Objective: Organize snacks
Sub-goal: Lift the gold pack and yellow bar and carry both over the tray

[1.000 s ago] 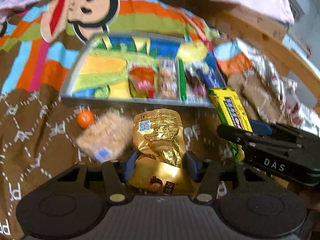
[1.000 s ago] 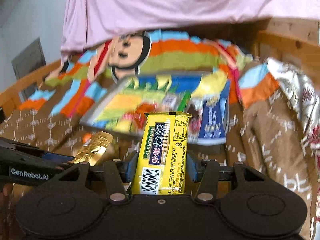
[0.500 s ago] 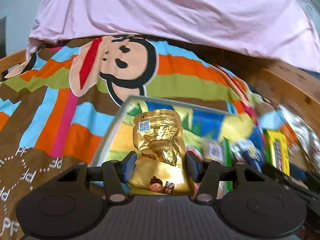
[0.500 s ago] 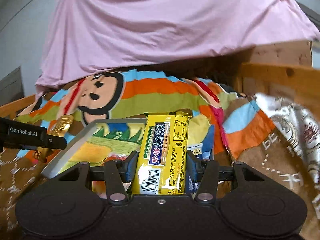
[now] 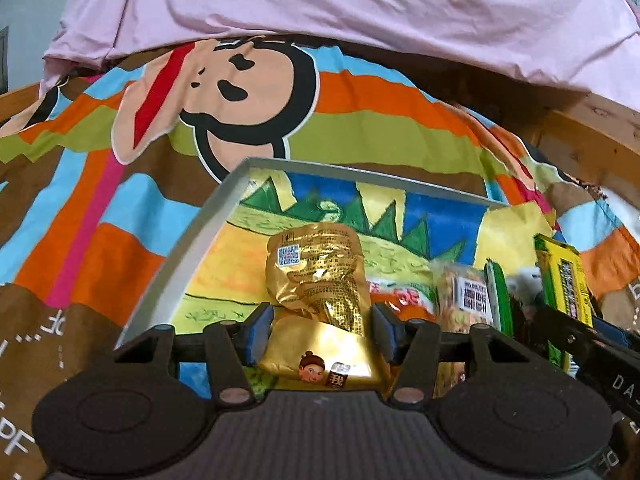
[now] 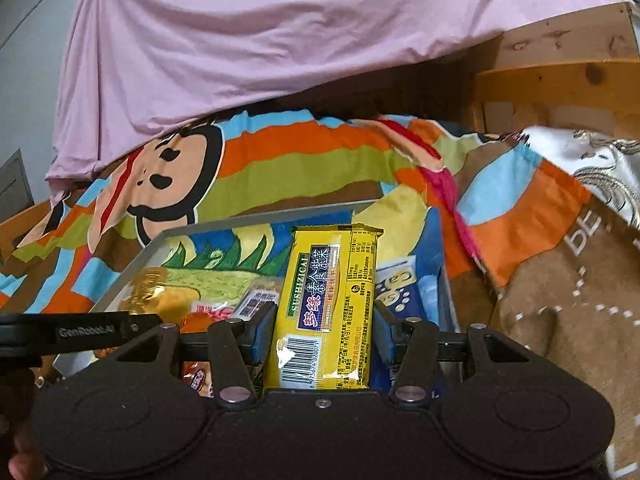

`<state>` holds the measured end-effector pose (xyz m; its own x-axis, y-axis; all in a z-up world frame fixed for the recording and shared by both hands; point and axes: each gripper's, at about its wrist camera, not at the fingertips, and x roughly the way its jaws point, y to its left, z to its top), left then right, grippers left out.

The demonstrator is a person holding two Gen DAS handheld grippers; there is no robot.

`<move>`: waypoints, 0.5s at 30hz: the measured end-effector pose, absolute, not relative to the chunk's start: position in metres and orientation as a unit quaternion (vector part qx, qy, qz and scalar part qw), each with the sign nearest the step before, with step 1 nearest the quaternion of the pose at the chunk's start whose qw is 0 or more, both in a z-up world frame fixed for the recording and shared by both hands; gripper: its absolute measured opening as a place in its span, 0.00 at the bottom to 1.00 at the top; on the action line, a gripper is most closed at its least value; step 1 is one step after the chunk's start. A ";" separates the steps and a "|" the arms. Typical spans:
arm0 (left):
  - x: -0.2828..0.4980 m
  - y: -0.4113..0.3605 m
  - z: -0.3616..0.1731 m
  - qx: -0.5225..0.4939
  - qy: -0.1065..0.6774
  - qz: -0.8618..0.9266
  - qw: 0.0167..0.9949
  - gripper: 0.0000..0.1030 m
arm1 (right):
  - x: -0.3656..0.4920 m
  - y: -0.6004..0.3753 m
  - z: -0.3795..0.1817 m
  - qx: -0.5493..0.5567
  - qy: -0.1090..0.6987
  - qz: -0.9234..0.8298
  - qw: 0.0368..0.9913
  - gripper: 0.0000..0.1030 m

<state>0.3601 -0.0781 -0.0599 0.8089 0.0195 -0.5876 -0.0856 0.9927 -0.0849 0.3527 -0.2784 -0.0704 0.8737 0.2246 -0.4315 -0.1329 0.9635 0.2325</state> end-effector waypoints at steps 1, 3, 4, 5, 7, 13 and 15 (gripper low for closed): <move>0.360 -0.079 -0.062 -0.053 0.307 0.027 0.950 0.56 | 0.352 -0.277 -0.071 0.096 0.234 0.094 0.963 0.51; 0.358 -0.081 -0.062 -0.051 0.302 0.029 0.951 0.56 | 0.351 -0.274 -0.072 0.086 0.235 0.096 0.963 0.51; 0.358 -0.082 -0.062 -0.049 0.300 0.029 0.952 0.56 | 0.351 -0.272 -0.073 0.082 0.235 0.098 0.964 0.50; 0.358 -0.083 -0.063 -0.046 0.300 0.030 0.952 0.56 | 0.351 -0.272 -0.073 0.080 0.235 0.099 0.964 0.50; 0.358 -0.085 -0.064 -0.042 0.299 0.035 0.953 0.57 | 0.351 -0.270 -0.076 0.077 0.238 0.100 0.963 0.50; 0.356 -0.092 -0.068 -0.033 0.298 0.043 0.953 0.57 | 0.353 -0.265 -0.082 0.065 0.250 0.100 0.961 0.50; 0.356 -0.094 -0.069 -0.028 0.297 0.045 0.953 0.57 | 0.354 -0.264 -0.082 0.062 0.251 0.099 0.961 0.50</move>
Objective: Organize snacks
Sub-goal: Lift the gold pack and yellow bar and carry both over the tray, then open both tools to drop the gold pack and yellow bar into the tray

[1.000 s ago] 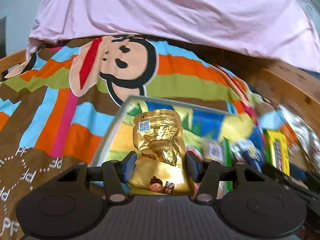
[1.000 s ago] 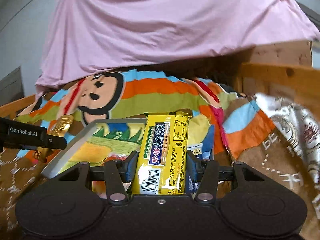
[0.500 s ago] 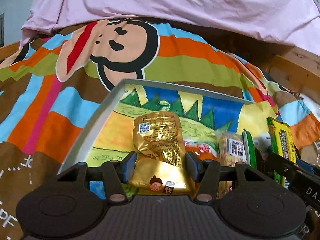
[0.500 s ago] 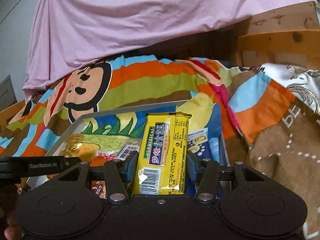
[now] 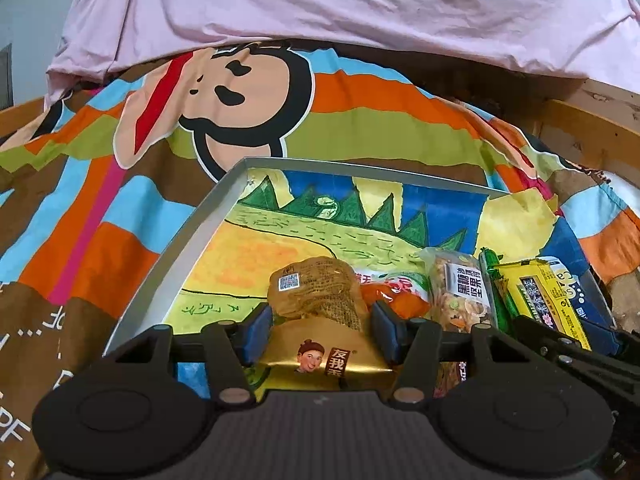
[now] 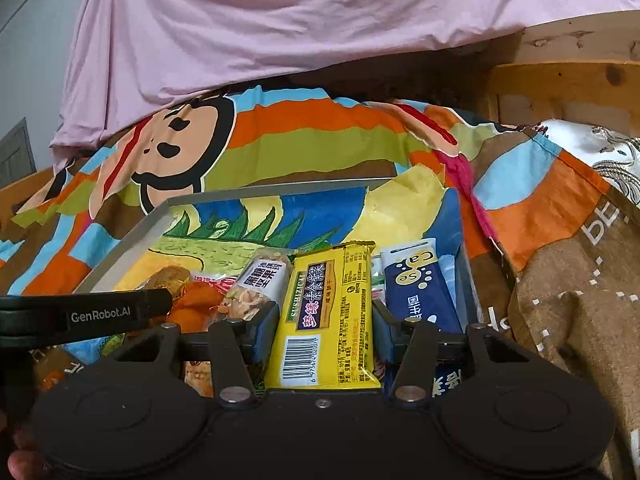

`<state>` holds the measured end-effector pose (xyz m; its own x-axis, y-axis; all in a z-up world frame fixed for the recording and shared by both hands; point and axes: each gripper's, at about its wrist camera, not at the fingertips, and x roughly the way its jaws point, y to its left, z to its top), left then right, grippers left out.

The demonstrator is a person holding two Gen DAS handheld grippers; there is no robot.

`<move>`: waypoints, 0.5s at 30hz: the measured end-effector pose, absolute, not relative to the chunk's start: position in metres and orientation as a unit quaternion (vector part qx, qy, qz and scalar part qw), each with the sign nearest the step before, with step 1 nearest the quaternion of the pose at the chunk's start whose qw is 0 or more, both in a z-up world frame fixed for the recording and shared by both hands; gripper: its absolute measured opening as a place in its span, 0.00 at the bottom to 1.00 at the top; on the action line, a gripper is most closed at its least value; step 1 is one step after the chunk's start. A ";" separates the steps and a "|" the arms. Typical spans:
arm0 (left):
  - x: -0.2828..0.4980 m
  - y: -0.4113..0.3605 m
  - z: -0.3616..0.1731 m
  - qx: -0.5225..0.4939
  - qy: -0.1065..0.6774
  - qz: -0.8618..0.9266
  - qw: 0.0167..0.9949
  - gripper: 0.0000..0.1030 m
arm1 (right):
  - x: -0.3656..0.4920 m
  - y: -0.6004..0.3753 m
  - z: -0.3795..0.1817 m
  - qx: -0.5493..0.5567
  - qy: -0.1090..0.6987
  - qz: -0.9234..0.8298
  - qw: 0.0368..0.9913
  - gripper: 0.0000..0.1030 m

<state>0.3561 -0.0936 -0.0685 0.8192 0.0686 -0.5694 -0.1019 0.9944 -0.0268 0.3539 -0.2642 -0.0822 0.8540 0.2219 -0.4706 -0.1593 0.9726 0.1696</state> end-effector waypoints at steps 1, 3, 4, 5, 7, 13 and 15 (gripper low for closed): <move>0.356 -0.094 -0.069 -0.024 0.298 0.047 0.953 0.57 | 0.354 -0.264 -0.082 0.061 0.252 0.099 0.961 0.50; 0.357 -0.095 -0.069 -0.019 0.298 0.051 0.953 0.58 | 0.354 -0.264 -0.082 0.060 0.252 0.098 0.961 0.51; 0.357 -0.095 -0.069 -0.017 0.299 0.051 0.953 0.59 | 0.354 -0.264 -0.081 0.060 0.252 0.098 0.961 0.52; 0.357 -0.096 -0.068 -0.015 0.300 0.053 0.952 0.60 | 0.354 -0.264 -0.081 0.060 0.252 0.098 0.961 0.52; 0.358 -0.095 -0.067 -0.016 0.304 0.057 0.951 0.70 | 0.353 -0.265 -0.079 0.061 0.252 0.097 0.961 0.57; 0.350 -0.083 -0.058 -0.063 0.309 0.054 0.947 0.84 | 0.344 -0.267 -0.066 0.061 0.231 0.092 0.967 0.72; 0.344 -0.082 -0.054 -0.059 0.304 0.060 0.949 0.86 | 0.340 -0.270 -0.059 0.069 0.223 0.090 0.968 0.75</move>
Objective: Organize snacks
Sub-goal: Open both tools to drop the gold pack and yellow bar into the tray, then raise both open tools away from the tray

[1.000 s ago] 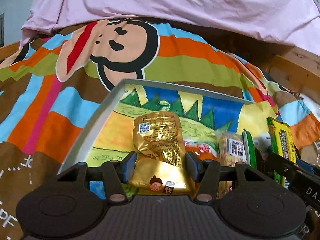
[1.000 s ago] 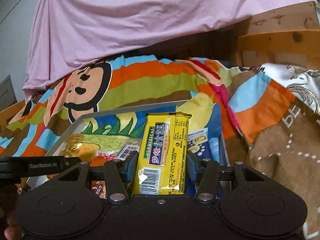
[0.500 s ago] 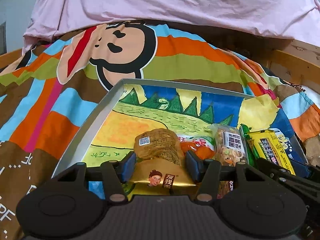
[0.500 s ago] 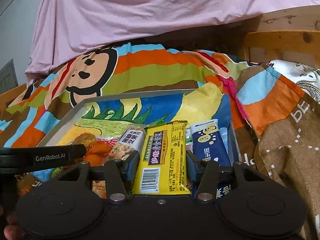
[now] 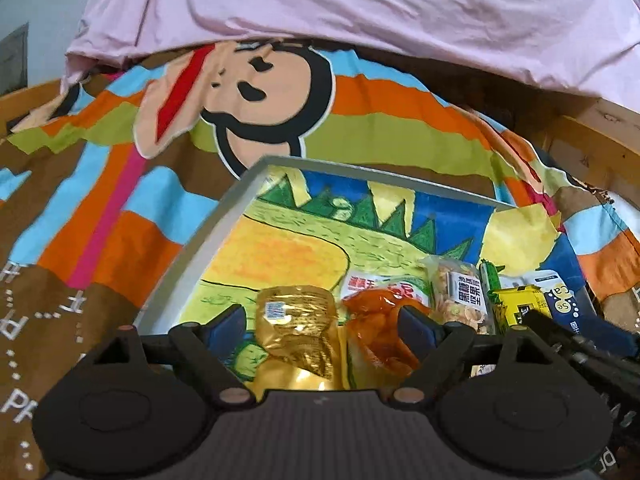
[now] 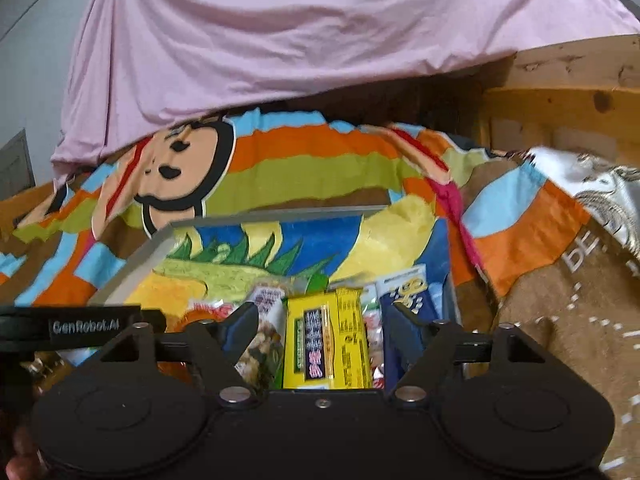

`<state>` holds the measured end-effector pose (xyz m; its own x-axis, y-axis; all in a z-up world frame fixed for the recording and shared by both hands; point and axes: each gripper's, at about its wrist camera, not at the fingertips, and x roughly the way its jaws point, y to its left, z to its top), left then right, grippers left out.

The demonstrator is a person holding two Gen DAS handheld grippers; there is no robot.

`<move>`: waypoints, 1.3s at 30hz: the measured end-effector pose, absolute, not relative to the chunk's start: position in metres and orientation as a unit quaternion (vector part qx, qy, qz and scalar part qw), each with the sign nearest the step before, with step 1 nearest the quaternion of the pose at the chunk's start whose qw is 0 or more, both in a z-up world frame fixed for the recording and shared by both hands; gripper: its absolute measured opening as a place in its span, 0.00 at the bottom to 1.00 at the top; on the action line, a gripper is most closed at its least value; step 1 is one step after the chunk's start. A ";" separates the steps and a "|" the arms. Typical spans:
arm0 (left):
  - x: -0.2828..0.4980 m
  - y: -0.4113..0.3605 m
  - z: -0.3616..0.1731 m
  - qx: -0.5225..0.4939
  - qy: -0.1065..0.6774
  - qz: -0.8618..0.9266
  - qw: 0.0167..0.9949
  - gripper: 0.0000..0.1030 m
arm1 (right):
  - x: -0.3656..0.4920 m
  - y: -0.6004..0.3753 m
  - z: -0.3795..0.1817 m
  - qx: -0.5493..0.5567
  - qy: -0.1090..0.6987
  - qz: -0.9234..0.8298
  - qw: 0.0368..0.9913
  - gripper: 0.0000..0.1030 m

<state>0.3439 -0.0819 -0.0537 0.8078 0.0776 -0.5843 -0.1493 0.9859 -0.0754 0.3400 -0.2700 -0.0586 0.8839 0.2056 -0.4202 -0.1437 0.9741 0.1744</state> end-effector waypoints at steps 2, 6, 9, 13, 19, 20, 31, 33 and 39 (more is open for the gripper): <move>0.336 -0.081 -0.047 -0.056 0.294 0.062 0.952 0.89 | 0.335 -0.273 -0.050 0.075 0.214 0.088 0.970 0.79; 0.318 -0.079 -0.031 -0.056 0.276 0.061 0.957 0.96 | 0.319 -0.279 -0.031 0.082 0.192 0.082 0.974 0.86; 0.300 -0.076 -0.016 -0.056 0.260 0.061 0.962 0.99 | 0.304 -0.284 -0.017 0.086 0.180 0.080 0.977 0.94; 0.272 -0.068 0.003 -0.063 0.238 0.056 0.968 0.99 | 0.279 -0.291 0.003 0.090 0.160 0.079 0.980 0.99; 0.220 -0.055 0.025 -0.078 0.206 0.052 0.974 0.99 | 0.237 -0.294 0.027 0.102 0.143 0.085 0.981 0.99; 0.212 -0.052 0.027 -0.078 0.204 0.051 0.974 0.99 | 0.230 -0.292 0.028 0.100 0.142 0.087 0.981 0.99; 0.151 -0.040 0.027 -0.058 0.209 0.037 0.975 1.00 | 0.156 -0.295 0.020 0.114 0.180 0.060 0.975 0.99; 0.144 -0.039 0.021 -0.061 0.223 0.038 0.972 0.99 | 0.147 -0.294 0.018 0.113 0.188 0.054 0.974 0.99; 0.123 -0.034 0.006 -0.059 0.250 0.031 0.966 1.00 | 0.128 -0.288 0.013 0.108 0.208 0.049 0.971 0.99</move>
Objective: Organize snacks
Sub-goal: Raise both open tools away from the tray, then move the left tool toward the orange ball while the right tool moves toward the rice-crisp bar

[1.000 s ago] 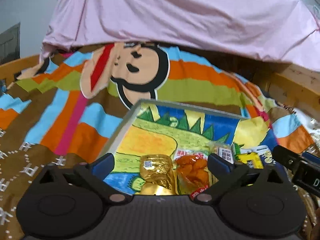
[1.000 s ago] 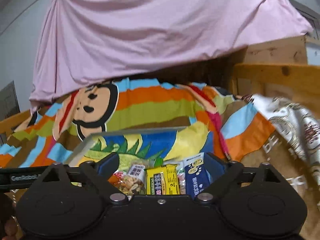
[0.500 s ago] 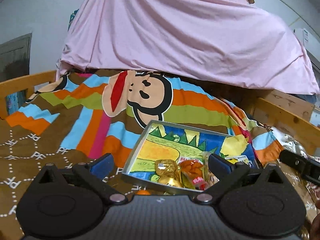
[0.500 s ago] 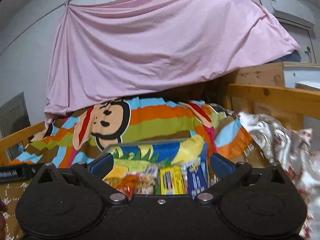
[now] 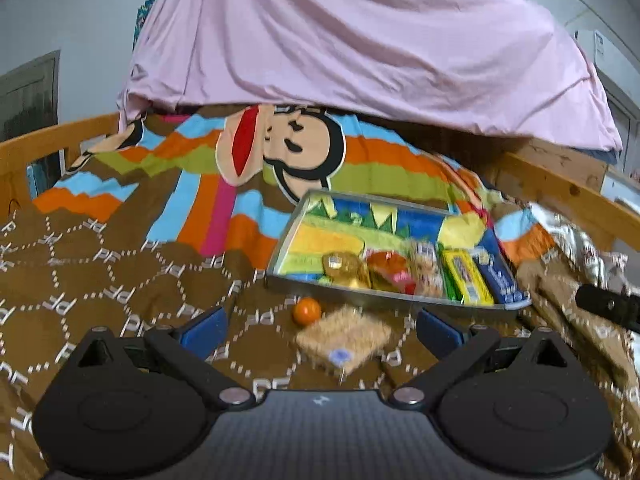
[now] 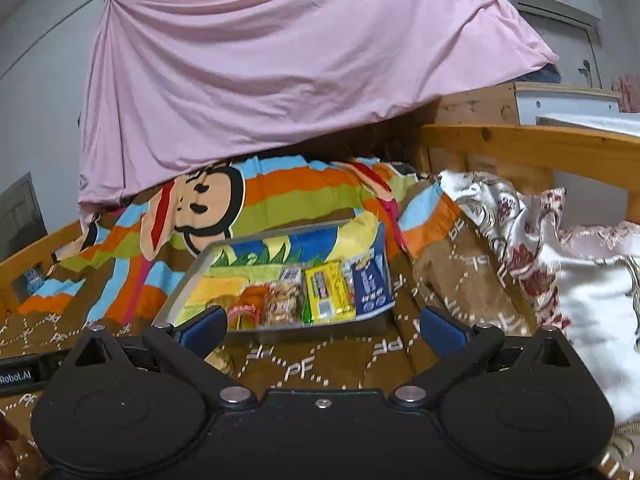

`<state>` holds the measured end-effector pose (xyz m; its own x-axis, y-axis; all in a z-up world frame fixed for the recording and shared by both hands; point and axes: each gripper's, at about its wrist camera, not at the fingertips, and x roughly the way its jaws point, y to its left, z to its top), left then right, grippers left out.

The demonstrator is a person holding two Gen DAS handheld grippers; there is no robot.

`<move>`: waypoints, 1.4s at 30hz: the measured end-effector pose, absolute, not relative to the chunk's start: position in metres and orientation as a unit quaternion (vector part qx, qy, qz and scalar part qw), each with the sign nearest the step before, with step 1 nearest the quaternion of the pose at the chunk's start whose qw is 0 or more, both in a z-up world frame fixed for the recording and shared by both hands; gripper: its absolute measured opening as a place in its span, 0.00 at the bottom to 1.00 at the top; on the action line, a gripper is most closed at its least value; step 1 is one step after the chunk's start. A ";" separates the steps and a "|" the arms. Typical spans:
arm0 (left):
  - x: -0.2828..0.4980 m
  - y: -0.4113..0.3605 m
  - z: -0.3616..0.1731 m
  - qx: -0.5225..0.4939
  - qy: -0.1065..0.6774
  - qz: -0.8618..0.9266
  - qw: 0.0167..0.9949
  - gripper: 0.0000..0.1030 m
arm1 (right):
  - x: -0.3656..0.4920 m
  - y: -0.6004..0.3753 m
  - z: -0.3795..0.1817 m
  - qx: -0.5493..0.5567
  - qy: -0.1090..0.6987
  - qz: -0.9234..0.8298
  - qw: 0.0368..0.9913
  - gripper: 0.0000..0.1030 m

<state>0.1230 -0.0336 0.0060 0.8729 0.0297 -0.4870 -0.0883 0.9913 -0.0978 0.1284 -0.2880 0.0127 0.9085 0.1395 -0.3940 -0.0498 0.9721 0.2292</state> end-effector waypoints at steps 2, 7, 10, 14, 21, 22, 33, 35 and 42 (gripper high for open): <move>0.117 -0.031 0.002 -0.058 0.259 0.030 0.964 1.00 | 0.125 -0.282 0.010 0.099 0.219 0.056 0.969 0.99; 0.105 -0.016 -0.007 -0.061 0.266 0.036 0.961 0.99 | 0.121 -0.262 0.005 0.068 0.233 0.077 0.967 0.99; 0.102 -0.003 -0.013 -0.069 0.271 0.046 0.959 1.00 | 0.122 -0.252 0.002 0.051 0.241 0.089 0.965 0.99; 0.105 0.012 -0.020 -0.085 0.280 0.058 0.954 1.00 | 0.125 -0.241 -0.003 0.032 0.252 0.097 0.962 0.99; 0.111 0.027 -0.033 -0.091 0.297 0.074 0.948 1.00 | 0.135 -0.228 -0.014 0.014 0.279 0.103 0.955 0.99; 0.111 0.029 -0.035 -0.091 0.298 0.075 0.947 1.00 | 0.136 -0.226 -0.016 0.011 0.282 0.105 0.954 0.99; 0.119 0.035 -0.044 -0.084 0.312 0.074 0.944 0.99 | 0.141 -0.208 -0.027 -0.014 0.299 0.126 0.946 0.99; 0.121 0.035 -0.044 -0.079 0.313 0.074 0.944 0.99 | 0.142 -0.207 -0.028 -0.015 0.302 0.129 0.944 0.99; 0.128 0.035 -0.050 -0.061 0.320 0.074 0.943 0.99 | 0.147 -0.198 -0.036 -0.020 0.314 0.142 0.938 0.99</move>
